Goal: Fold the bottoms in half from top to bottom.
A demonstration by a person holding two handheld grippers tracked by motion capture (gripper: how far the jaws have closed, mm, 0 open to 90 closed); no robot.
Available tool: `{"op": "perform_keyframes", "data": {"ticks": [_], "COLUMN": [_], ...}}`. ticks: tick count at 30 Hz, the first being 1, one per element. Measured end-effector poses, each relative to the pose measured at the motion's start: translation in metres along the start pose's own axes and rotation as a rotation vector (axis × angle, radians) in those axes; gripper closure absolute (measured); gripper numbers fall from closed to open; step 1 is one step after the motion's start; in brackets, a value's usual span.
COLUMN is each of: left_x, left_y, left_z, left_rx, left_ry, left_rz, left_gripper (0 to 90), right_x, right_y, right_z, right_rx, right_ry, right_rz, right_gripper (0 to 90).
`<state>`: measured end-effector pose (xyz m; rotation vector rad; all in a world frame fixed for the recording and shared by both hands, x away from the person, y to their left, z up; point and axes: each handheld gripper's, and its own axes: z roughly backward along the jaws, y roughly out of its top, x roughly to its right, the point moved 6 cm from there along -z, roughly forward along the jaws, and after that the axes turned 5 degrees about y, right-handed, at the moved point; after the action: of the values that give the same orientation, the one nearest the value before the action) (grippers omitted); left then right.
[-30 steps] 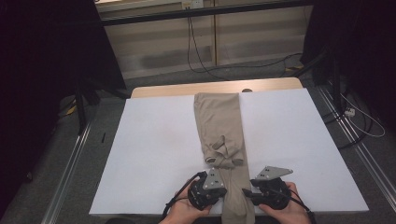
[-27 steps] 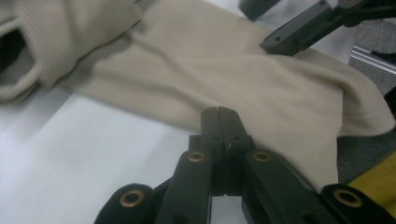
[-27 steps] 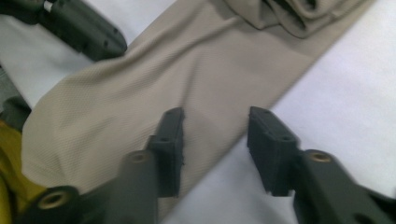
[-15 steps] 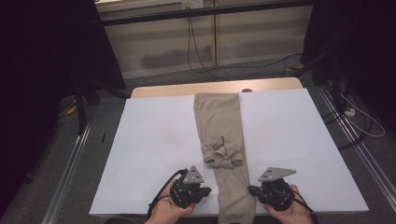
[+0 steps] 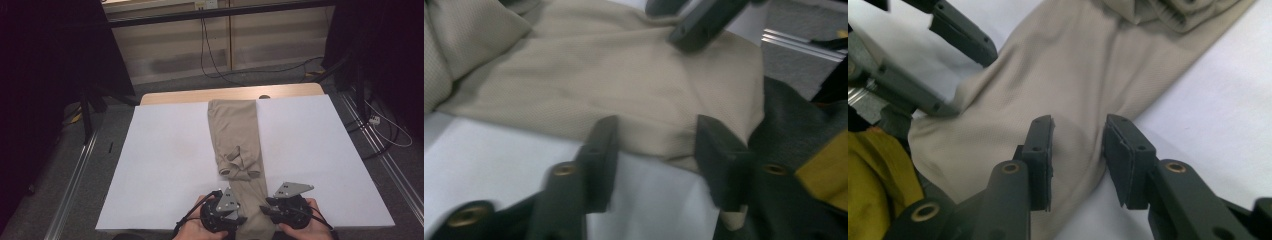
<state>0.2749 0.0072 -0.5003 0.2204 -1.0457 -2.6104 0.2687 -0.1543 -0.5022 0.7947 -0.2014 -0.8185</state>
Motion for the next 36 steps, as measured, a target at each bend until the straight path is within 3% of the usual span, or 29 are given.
{"op": "perform_keyframes", "data": {"ticks": [1, 2, 3, 4, 6, 8, 9, 10, 12, 14, 17, 19, 20, 22, 24, 30, 32, 33, 36], "left_x": [0.001, 0.001, 0.0, -0.002, -0.005, -0.009, -0.012, -0.015, -0.024, -0.032, -0.048, -0.057, -0.062, -0.073, -0.082, -0.106, -0.111, -0.113, -0.117], "left_y": [-0.001, -0.002, -0.003, -0.005, -0.01, -0.012, -0.012, -0.011, -0.007, -0.001, 0.009, 0.014, 0.016, 0.019, 0.024, 0.047, 0.054, 0.059, 0.067], "left_z": [0.001, 0.002, 0.005, 0.008, 0.013, 0.018, 0.021, 0.023, 0.025, 0.025, 0.02, 0.018, 0.017, 0.015, 0.012, -0.002, -0.007, -0.011, -0.022], "left_rx": [-0.003, -0.009, -0.023, -0.04, -0.044, -0.034, -0.01, -0.001, 0.019, 0.043, 0.064, 0.08, 0.083, 0.089, 0.097, 0.139, 0.152, 0.17, 0.165], "left_ry": [-0.001, -0.004, -0.009, -0.007, -0.022, -0.03, -0.041, -0.036, 0.013, 0.023, 0.077, 0.105, 0.127, 0.149, 0.173, 0.232, 0.249, 0.232, 0.255], "left_rz": [0.014, 0.018, 0.023, 0.026, 0.072, 0.094, 0.127, 0.132, 0.143, 0.16, 0.153, 0.167, 0.17, 0.18, 0.195, 0.217, 0.206, 0.21, 0.18], "left_gripper": [89.1, 90.0, 90.0, 90.0, 90.0, 90.0, 90.0, 87.2, 70.9, 66.2, 56.6, 51.6, 48.5, 47.0, 43.6, 44.2, 44.7, 44.8, 44.1], "right_x": [-0.001, -0.002, -0.003, -0.003, 0.0, 0.005, 0.009, 0.016, 0.029, 0.04, 0.056, 0.061, 0.065, 0.066, 0.07, 0.09, 0.095, 0.096, 0.099], "right_y": [0.0, 0.001, 0.001, 0.001, 0.007, 0.019, 0.029, 0.041, 0.062, 0.079, 0.105, 0.114, 0.117, 0.123, 0.13, 0.157, 0.163, 0.164, 0.168], "right_z": [0.001, 0.001, 0.002, 0.002, 0.003, 0.005, 0.006, 0.007, 0.005, -0.002, -0.022, -0.035, -0.042, -0.054, -0.057, -0.05, -0.049, -0.048, -0.046], "right_rx": [-0.006, -0.01, -0.01, -0.012, 0.008, 0.042, 0.067, 0.102, 0.136, 0.153, 0.172, 0.171, 0.166, 0.164, 0.194, 0.283, 0.306, 0.313, 0.319], "right_ry": [-0.01, 0.009, 0.035, 0.027, 0.033, 0.021, 0.019, 0.007, -0.024, -0.052, -0.049, -0.036, -0.043, -0.008, -0.017, -0.075, -0.083, -0.083, -0.094], "right_rz": [0.009, -0.001, -0.015, -0.01, -0.008, -0.001, 0.005, 0.014, 0.035, 0.064, 0.063, 0.064, 0.056, 0.043, 0.013, -0.089, -0.117, -0.125, -0.146], "right_gripper": [73.3, 78.1, 76.3, 74.3, 67.3, 65.7, 64.6, 63.7, 61.3, 54.7, 44.0, 42.7, 43.6, 67.6, 86.4, 87.6, 87.5, 87.5, 87.6]}}
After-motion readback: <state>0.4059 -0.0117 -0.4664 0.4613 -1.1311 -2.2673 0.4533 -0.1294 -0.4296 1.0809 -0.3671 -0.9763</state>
